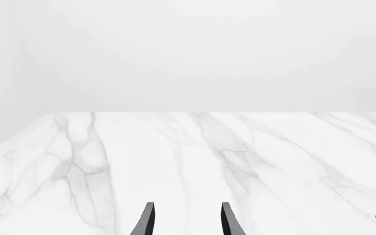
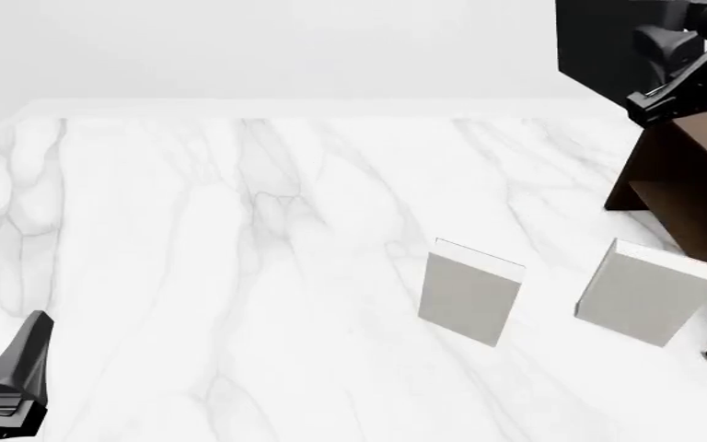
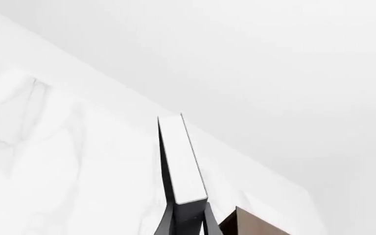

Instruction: Pick up the book on the left and place it on top of the shelf.

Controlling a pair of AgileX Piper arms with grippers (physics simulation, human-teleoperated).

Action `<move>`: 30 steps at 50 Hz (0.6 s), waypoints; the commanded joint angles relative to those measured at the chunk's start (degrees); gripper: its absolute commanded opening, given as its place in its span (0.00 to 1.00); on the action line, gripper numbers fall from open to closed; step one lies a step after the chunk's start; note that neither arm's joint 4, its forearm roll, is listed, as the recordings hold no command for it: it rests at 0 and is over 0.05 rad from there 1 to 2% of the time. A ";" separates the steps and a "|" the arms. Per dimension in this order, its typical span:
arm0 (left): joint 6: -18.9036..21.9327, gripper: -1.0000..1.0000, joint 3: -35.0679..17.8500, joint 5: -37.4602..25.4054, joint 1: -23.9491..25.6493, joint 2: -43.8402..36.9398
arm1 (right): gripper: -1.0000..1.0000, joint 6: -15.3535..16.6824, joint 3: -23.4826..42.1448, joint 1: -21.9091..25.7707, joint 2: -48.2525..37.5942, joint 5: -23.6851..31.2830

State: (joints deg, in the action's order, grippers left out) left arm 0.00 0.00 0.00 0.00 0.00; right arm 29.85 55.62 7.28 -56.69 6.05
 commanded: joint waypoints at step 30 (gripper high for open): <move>0.00 1.00 0.00 0.00 0.00 0.00 | 0.00 2.54 1.53 -9.16 4.68 4.64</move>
State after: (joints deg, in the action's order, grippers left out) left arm 0.00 0.00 0.00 0.00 0.00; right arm 33.12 56.36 0.02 -53.33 9.97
